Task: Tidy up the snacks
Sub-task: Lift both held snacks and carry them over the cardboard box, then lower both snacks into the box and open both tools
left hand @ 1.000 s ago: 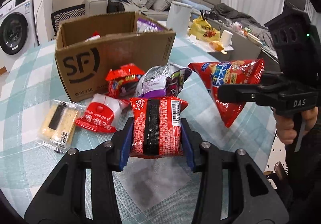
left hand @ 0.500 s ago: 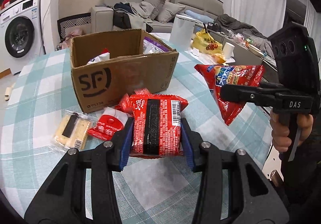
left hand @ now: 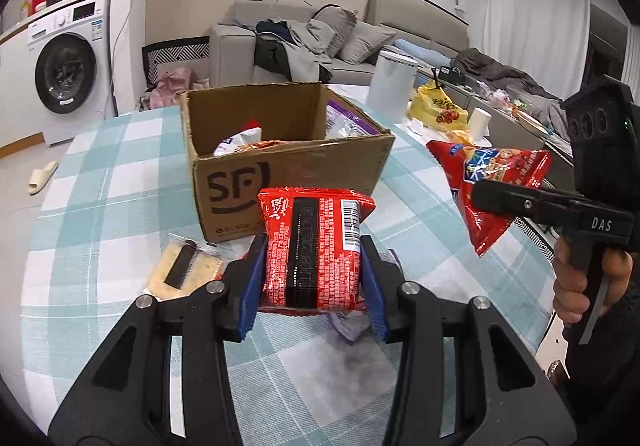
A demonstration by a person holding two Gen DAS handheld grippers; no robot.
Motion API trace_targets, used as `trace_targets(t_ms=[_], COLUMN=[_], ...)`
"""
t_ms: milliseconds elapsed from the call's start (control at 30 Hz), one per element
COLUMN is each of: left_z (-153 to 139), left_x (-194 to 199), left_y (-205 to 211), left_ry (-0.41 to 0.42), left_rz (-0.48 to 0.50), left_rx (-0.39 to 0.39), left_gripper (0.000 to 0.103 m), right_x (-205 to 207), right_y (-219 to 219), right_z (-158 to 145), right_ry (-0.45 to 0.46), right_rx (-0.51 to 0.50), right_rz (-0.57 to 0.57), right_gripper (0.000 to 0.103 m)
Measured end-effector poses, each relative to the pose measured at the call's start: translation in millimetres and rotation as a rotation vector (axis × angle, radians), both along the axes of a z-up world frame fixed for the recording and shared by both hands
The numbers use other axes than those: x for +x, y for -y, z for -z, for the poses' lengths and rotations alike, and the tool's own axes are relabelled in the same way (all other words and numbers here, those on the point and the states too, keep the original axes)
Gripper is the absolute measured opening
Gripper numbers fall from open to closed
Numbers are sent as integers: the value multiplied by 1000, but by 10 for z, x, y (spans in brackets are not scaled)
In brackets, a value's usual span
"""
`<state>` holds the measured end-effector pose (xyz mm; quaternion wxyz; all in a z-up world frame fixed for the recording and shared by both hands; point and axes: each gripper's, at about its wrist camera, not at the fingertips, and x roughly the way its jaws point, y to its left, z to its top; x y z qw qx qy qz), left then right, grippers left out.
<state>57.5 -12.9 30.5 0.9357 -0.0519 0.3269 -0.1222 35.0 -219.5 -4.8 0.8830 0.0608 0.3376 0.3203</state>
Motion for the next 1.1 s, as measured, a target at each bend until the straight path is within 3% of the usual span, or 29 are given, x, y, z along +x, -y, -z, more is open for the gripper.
trace_targets(t_ms=[367, 1100], left_z=[-42, -392], left_x=[112, 502], left_y=[-67, -222], left_ry=[16, 93], left_rz=[-43, -147], left_rx=[16, 33], left_gripper=[41, 41], right_x=[87, 435], right_y=[-130, -342], right_z=[-64, -381], right_ry=[22, 78], right_rx=[4, 21], right_rz=[-3, 18], right_gripper=[65, 65])
